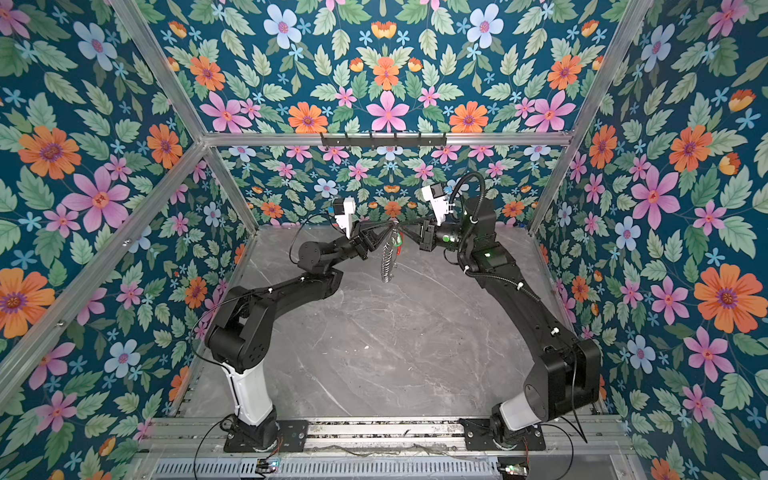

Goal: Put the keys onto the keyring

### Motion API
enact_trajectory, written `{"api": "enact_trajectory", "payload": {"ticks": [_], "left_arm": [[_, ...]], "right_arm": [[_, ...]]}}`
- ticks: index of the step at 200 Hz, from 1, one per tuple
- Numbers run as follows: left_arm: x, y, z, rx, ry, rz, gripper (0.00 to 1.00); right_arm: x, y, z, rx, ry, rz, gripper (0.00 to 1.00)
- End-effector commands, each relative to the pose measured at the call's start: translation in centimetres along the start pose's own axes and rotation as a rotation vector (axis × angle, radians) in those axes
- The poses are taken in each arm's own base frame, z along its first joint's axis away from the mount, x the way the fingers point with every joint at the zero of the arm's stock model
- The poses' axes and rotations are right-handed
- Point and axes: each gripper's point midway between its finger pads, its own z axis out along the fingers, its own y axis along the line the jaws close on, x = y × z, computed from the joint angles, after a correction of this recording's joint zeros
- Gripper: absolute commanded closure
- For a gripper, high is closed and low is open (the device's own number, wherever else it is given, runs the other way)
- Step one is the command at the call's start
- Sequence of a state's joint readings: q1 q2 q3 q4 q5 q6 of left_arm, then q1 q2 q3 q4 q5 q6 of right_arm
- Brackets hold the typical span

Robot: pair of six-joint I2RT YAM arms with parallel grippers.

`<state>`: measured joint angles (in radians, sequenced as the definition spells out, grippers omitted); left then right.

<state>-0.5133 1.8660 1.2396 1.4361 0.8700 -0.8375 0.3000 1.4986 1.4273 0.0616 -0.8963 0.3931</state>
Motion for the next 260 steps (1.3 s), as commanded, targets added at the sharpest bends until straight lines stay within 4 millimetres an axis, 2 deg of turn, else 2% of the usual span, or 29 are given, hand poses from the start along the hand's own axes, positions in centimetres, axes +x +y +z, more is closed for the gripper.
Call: {"api": "enact_trajectory", "payload": {"ticks": [1,25,45,65,96,114,166,260], "left_arm": [[3.2,1.1,-1.0,-0.067,0.191,0.135,0.80],[6.0,2.2,-2.6,-0.163,0.412,0.234,0.74],[7.4,2.3,-3.8,-0.185,0.549,0.290,0.72],[7.9,2.3,-4.3,-0.175,0.634,0.333,0.71],[8.5,2.6,-4.0,-0.120,0.724,0.329,0.72],[8.5,2.9,-3.6,-0.098,0.730,0.312,0.73],[8.1,2.1,-2.6,-0.029,0.685,0.272,0.75],[7.7,1.1,-2.1,0.023,0.655,0.242,0.71]], "right_arm": [[1.7,-1.8,-0.3,0.110,0.078,-0.084,1.00],[3.6,-4.0,-0.8,0.218,0.156,-0.142,1.00],[4.8,-5.0,-1.1,0.273,0.203,-0.206,1.00],[5.9,-5.1,-0.6,0.291,0.256,-0.277,1.00],[6.6,-3.8,0.2,0.251,0.276,-0.304,1.00],[6.8,-3.3,0.4,0.231,0.279,-0.304,1.00],[7.3,-2.4,0.3,0.209,0.284,-0.299,1.00],[7.3,-2.2,0.9,0.184,0.281,-0.286,1.00]]}}
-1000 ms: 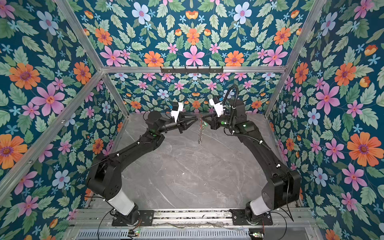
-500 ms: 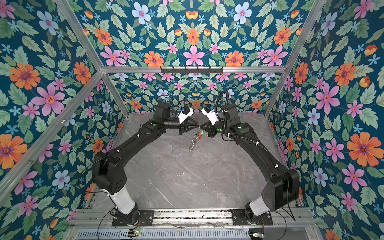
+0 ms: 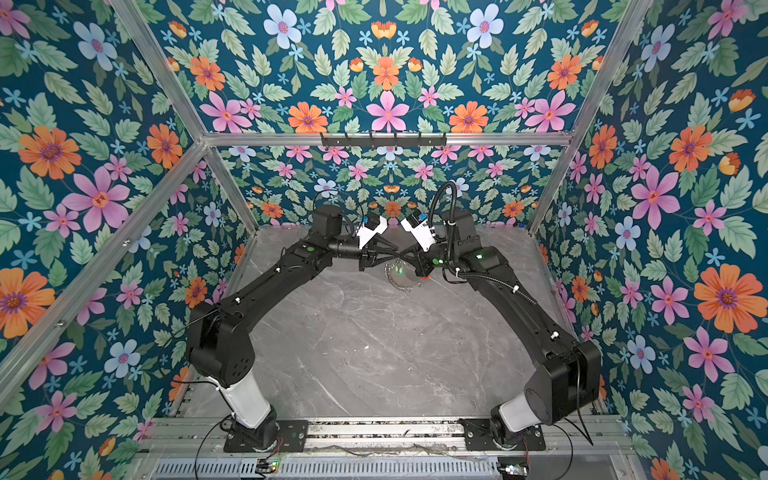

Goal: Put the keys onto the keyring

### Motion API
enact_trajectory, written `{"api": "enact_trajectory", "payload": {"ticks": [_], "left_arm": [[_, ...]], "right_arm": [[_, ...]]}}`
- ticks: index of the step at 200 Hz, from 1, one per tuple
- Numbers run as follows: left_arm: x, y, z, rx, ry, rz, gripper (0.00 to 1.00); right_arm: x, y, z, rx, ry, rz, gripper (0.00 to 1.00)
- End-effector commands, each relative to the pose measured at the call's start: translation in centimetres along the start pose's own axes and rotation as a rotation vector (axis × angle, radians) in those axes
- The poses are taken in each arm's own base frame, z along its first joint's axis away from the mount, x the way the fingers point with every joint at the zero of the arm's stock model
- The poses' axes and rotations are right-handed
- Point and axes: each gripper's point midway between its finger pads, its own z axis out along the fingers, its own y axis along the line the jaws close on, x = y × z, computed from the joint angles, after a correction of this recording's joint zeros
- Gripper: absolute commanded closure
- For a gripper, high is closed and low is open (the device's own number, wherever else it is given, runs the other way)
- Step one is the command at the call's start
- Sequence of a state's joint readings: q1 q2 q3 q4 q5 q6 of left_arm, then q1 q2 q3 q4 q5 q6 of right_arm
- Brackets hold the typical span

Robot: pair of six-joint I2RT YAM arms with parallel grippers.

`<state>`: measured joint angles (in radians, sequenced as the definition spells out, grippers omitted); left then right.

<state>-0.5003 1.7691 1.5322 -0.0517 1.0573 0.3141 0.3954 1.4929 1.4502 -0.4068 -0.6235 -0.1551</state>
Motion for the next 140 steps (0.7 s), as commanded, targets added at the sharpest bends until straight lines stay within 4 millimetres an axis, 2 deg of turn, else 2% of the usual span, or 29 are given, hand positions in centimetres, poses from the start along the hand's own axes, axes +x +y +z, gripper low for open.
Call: {"api": "enact_trajectory", "payload": {"ticks": [1,16,47,80,96,115,123,140], "left_arm": [[-0.9,-0.7,0.0,0.045,-0.033,0.010,0.71],[-0.9,-0.8,0.0,0.055,-0.035,0.005,0.75],[-0.6,-1.0,0.1,0.071,-0.033,-0.007,1.00],[-0.9,-1.4,0.0,0.091,-0.044,-0.006,1.00],[-1.4,-1.1,-0.1,0.070,-0.072,-0.019,1.00],[-2.9,-0.3,-0.6,0.044,-0.157,-0.080,1.00],[-3.8,0.1,-0.9,0.029,-0.211,-0.105,1.00],[-5.9,0.1,-2.0,0.026,-0.337,-0.134,1.00]], "right_arm": [[-1.0,0.6,0.1,-0.035,-0.036,-0.028,1.00],[-1.0,0.6,0.1,-0.034,-0.036,-0.026,1.00],[-1.4,0.7,0.0,-0.037,-0.048,-0.029,1.00],[-1.8,0.5,-0.1,-0.024,-0.069,-0.006,1.00],[-2.2,-0.4,-0.5,0.042,-0.103,0.021,1.00],[-2.7,-1.7,-1.5,0.133,-0.165,0.035,0.76],[-2.9,-1.9,-2.0,0.143,-0.200,0.045,0.71],[-3.3,-2.1,-3.2,0.119,-0.267,0.093,0.66]]}}
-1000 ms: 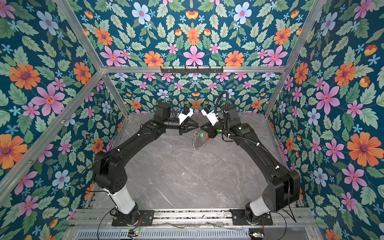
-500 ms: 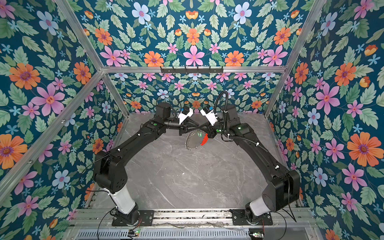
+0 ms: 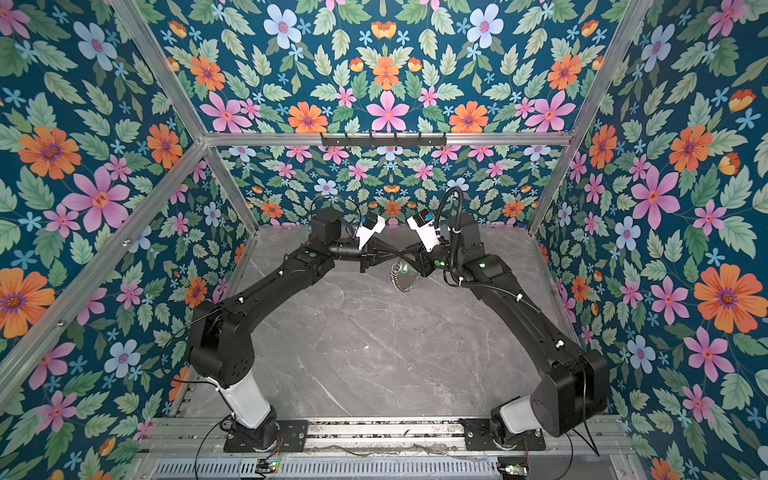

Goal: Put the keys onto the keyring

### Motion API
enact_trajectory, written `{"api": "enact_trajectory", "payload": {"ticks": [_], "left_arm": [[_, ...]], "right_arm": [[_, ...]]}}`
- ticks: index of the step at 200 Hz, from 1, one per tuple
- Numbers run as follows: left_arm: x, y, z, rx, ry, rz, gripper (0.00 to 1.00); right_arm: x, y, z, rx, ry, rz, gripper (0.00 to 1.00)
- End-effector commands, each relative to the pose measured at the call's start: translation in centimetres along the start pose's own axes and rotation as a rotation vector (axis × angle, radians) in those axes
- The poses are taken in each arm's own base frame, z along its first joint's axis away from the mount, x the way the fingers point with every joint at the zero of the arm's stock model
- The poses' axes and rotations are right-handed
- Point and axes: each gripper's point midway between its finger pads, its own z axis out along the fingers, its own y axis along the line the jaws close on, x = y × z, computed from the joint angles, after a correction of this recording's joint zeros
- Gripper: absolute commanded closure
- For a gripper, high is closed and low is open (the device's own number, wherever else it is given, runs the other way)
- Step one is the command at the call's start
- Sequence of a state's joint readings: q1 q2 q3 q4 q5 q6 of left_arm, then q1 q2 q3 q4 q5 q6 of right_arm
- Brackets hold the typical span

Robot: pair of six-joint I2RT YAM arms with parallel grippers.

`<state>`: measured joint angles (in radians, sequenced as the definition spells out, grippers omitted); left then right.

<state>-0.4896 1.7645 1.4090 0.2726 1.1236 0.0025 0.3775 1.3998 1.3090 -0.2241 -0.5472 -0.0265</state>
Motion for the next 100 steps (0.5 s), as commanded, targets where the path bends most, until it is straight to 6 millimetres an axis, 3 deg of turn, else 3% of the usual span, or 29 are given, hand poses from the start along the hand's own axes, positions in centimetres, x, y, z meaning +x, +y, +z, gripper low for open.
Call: {"api": "enact_trajectory", "payload": {"ticks": [1,46,100], "left_arm": [[-5.6,-0.5,-1.3,0.005,-0.228,0.005,1.00],[-9.8,-2.1,-3.1,0.085,-0.488,-0.058,1.00],[-10.1,-2.0,-3.3,0.102,-0.524,-0.102,1.00]], "right_arm": [[-3.1,-0.8,-1.3,0.015,-0.157,0.041,0.66],[-3.5,-0.5,-2.0,-0.082,-0.190,0.102,0.65],[-5.2,0.7,-1.8,-0.174,-0.219,0.101,0.61]]}}
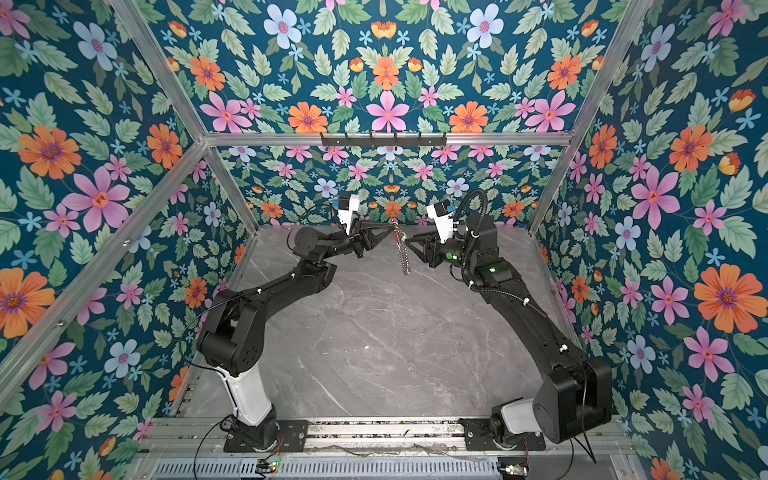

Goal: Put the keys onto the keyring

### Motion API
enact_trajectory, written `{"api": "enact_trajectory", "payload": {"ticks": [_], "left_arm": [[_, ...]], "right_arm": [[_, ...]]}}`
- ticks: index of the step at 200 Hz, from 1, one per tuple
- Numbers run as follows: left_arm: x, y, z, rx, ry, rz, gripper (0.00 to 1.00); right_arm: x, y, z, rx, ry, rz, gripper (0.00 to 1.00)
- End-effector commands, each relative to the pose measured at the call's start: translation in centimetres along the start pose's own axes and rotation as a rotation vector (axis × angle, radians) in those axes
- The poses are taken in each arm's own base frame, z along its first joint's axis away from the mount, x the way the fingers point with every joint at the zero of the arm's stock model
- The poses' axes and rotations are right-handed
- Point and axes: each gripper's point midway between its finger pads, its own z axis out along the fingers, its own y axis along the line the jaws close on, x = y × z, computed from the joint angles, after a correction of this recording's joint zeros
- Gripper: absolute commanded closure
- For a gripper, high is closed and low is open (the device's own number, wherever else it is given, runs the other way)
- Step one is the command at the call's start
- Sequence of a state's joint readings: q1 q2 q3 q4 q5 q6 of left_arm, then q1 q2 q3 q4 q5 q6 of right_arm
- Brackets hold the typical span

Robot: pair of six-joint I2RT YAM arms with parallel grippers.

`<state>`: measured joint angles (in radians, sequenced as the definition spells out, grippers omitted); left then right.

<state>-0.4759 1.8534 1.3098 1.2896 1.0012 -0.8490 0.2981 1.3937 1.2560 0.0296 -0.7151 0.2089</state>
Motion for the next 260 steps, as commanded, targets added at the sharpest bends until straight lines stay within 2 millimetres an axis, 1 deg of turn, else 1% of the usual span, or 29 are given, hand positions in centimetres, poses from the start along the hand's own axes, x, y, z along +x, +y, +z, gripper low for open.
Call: {"api": "enact_trajectory", "payload": {"ticks": [1,50,74,95,115,132,165,188,207,223,260], "left_arm": [[-1.9,-1.8,0.0,0.049,-0.067,0.025,1.00],[-1.8,-1.7,0.1,0.048,-0.065,0.009,1.00],[-1.8,-1.7,0.2,0.052,-0.063,0.004,1.00],[-1.7,-1.6,0.3,0.055,-0.061,0.004,1.00],[-1.7,-1.5,0.4,0.056,-0.060,0.002,1.00],[-1.7,-1.4,0.4,0.058,-0.061,0.000,1.00],[-2.2,-1.4,0.5,0.064,-0.081,-0.001,1.00],[-2.7,-1.5,0.5,0.076,-0.116,-0.005,1.00],[-2.8,-1.6,0.5,0.087,-0.138,-0.011,1.00],[-2.5,-1.5,0.6,0.087,-0.138,-0.012,1.00],[-1.9,-1.4,0.6,0.082,-0.134,-0.012,1.00]], "right_arm": [[-1.7,1.3,0.0,-0.066,-0.046,-0.029,0.61],[-2.9,1.8,0.4,-0.093,-0.054,-0.044,0.61],[-3.1,2.3,0.8,-0.115,-0.048,-0.047,0.61],[-2.8,2.9,1.4,-0.133,-0.031,-0.051,0.61],[-2.5,2.9,1.8,-0.139,-0.019,-0.046,0.61],[-2.3,2.7,1.9,-0.135,-0.014,-0.043,0.65],[-1.9,2.3,2.2,-0.130,-0.006,-0.032,0.88],[-1.1,2.5,2.8,-0.148,0.011,-0.013,0.99],[-0.4,2.9,3.6,-0.163,0.030,-0.002,1.00],[0.0,3.0,4.0,-0.167,0.038,0.004,1.00],[-0.1,3.2,4.0,-0.167,0.034,0.002,1.00]]}}
